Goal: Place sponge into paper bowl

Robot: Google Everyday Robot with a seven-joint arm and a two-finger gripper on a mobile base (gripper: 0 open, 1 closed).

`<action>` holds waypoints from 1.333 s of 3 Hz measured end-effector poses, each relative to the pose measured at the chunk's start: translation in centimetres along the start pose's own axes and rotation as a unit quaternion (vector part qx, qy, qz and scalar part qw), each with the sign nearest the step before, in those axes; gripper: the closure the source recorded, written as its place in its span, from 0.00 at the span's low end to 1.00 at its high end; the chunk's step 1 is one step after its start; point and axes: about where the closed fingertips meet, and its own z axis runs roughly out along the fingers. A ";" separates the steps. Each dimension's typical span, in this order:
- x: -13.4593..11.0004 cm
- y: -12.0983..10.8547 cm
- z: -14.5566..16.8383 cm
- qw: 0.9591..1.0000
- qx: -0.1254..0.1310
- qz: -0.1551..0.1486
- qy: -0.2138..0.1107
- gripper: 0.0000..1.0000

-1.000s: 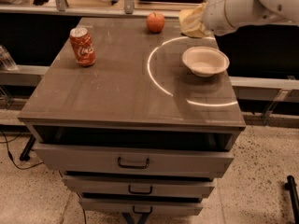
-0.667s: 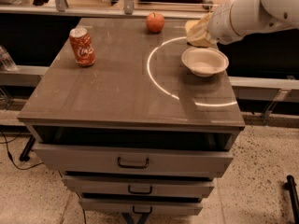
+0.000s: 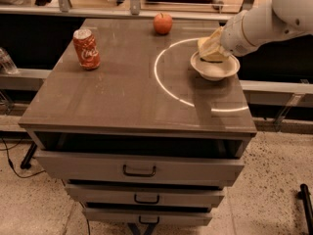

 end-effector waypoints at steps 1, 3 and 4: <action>0.6 -0.1 -0.9 1.000 -0.004 -0.001 0.017 0.27; -0.7 0.3 -0.9 1.000 -0.003 0.000 0.005 0.00; -3.9 -1.5 -3.4 0.997 0.042 0.011 -0.063 0.00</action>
Offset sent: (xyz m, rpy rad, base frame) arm -0.0107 -0.0203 0.0098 -0.0444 0.0210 -0.0270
